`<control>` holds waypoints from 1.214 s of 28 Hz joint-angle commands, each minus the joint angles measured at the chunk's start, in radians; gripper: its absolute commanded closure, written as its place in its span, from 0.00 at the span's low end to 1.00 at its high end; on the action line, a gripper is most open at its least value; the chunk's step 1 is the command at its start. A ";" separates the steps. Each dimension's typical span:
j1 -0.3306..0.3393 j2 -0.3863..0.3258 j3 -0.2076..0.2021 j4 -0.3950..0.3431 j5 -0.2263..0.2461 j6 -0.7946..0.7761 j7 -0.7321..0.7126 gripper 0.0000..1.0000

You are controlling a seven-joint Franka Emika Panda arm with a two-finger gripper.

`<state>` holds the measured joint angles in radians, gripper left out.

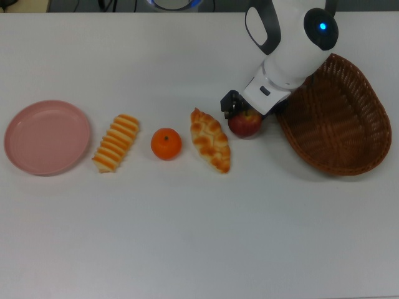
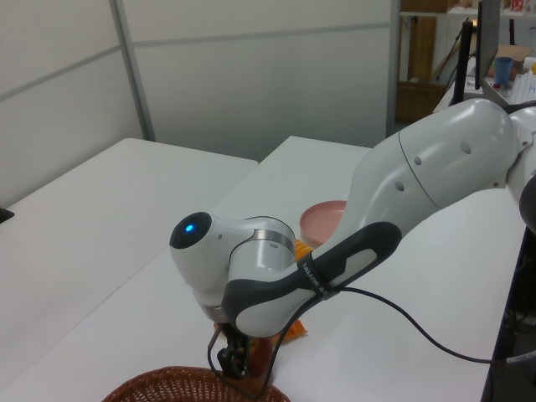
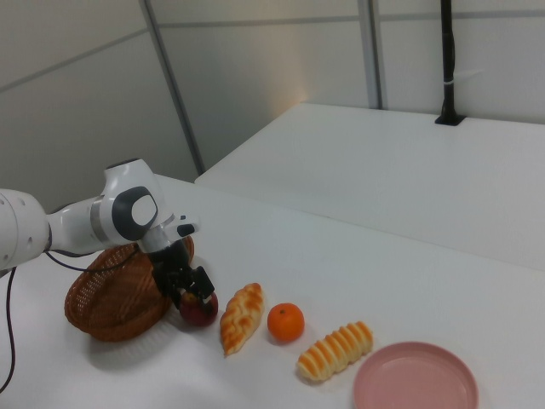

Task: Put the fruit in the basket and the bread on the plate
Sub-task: 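Close the gripper on the red apple and lift it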

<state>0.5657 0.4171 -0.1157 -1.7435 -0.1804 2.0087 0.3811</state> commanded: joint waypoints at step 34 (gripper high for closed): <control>0.002 -0.162 0.086 0.093 0.012 -0.174 0.053 1.00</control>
<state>0.5590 0.2621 -0.0839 -1.6845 -0.1928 1.9020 0.4059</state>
